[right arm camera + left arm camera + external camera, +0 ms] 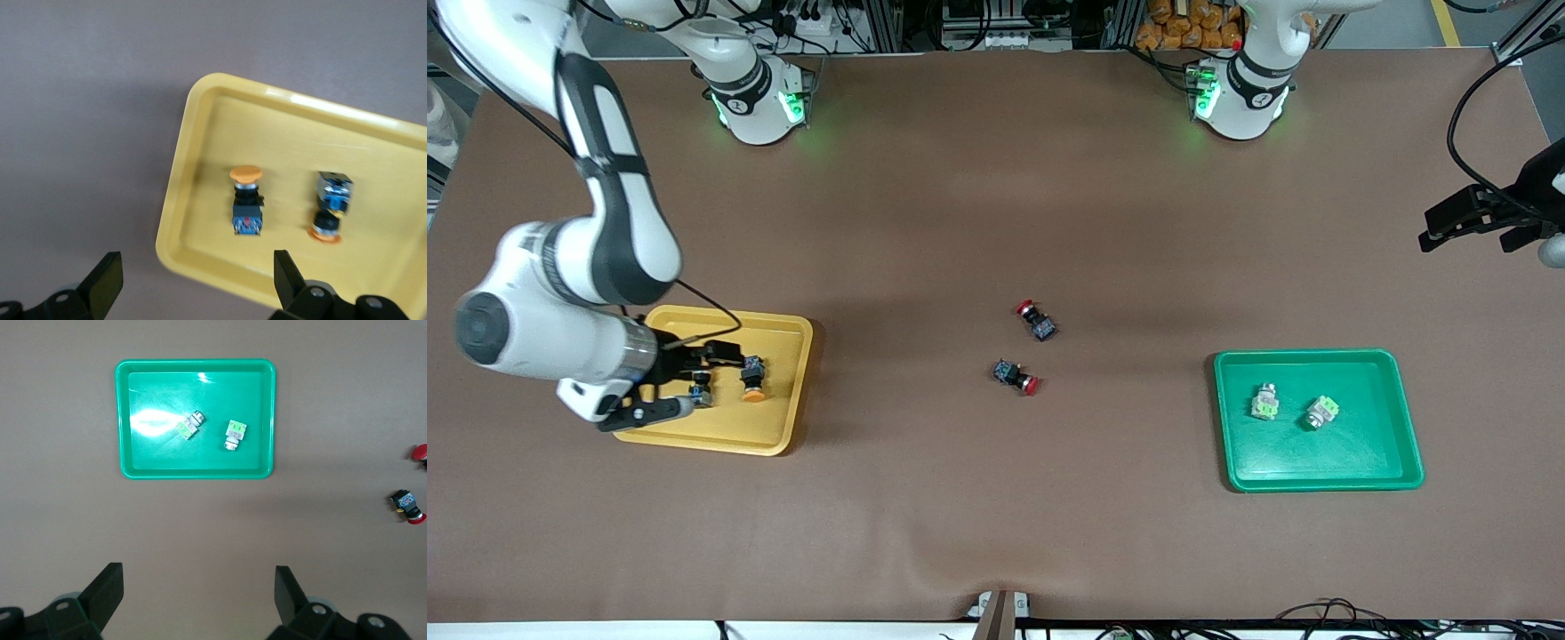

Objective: Place green and yellow buttons in trays

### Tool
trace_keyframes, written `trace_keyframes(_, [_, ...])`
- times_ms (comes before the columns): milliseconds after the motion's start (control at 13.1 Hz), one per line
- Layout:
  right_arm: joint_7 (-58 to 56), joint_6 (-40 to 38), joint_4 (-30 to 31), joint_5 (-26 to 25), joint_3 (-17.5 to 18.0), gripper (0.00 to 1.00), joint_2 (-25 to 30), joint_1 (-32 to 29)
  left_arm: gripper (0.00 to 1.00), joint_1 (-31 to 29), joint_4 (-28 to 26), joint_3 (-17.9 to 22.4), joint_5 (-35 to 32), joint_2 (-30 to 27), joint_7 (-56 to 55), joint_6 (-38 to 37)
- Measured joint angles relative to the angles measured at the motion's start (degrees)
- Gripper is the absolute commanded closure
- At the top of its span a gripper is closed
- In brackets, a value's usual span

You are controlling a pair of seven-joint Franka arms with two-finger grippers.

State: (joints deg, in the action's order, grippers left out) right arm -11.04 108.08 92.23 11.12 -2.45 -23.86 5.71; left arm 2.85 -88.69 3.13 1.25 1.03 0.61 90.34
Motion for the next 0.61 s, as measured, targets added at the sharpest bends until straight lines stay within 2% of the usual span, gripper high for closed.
trace_keyframes(611, [2.99,-10.43,-8.19,-2.48,-0.38,0.0,1.61,0.05,0.0,0.04,0.0,-0.04,0.0,0.0,0.04,-0.09])
